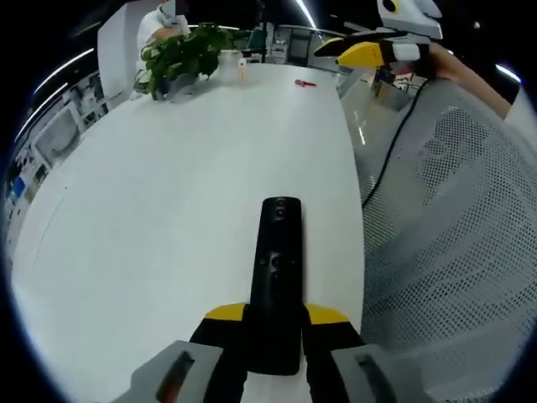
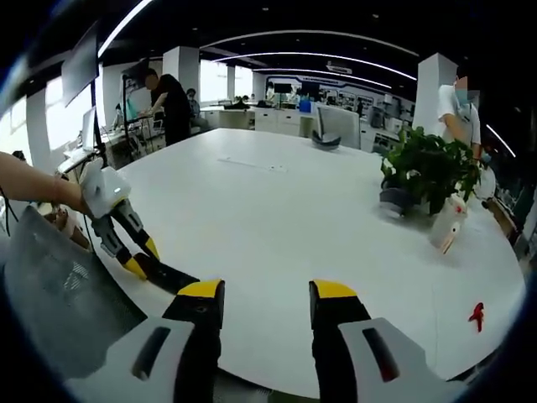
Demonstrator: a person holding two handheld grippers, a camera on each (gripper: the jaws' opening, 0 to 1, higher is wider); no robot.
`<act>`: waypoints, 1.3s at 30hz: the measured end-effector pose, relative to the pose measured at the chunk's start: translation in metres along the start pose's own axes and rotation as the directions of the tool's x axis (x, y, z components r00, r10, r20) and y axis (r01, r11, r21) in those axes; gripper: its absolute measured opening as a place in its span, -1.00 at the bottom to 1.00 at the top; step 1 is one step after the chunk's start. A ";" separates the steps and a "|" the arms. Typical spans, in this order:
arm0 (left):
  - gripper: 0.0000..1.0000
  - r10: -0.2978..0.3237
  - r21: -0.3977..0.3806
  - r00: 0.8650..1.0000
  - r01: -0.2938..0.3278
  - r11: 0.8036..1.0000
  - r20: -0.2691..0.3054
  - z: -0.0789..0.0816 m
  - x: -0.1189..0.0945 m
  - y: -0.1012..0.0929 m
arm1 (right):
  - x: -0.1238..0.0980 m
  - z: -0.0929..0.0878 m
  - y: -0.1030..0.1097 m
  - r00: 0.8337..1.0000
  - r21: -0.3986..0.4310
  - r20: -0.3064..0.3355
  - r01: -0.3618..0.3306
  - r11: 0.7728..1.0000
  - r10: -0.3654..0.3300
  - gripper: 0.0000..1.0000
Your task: Press the specified remote control buttons in sequence, fully releasing each button before pressing the next.
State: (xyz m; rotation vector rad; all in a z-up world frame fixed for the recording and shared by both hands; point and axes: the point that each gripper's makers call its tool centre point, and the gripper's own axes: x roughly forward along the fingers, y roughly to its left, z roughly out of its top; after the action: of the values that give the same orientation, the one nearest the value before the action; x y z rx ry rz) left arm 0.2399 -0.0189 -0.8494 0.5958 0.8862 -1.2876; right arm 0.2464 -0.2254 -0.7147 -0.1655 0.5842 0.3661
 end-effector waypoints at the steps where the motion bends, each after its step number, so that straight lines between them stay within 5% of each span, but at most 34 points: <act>1: -0.51 -0.002 -0.004 1.000 0.002 1.000 0.001 0.000 0.000 -0.001 | 0.000 0.000 0.000 1.000 -0.001 0.000 0.001 1.000 -0.001 -0.17; 22: -0.51 -0.017 -0.040 0.998 0.019 0.999 0.054 0.003 0.003 -0.012 | 0.003 -0.006 0.006 0.999 -0.037 -0.043 -0.022 0.999 0.021 -0.25; 39: -0.50 -0.012 0.081 0.998 0.008 0.997 0.057 0.004 0.005 -0.015 | 0.007 -0.013 0.023 0.991 -0.074 -0.093 -0.107 0.992 0.100 -0.42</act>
State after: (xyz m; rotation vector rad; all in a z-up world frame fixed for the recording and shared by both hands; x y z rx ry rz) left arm 0.2265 -0.0284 -0.8502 0.6152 0.7939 -1.3480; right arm 0.2360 -0.2059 -0.7306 -0.2287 0.6680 0.4846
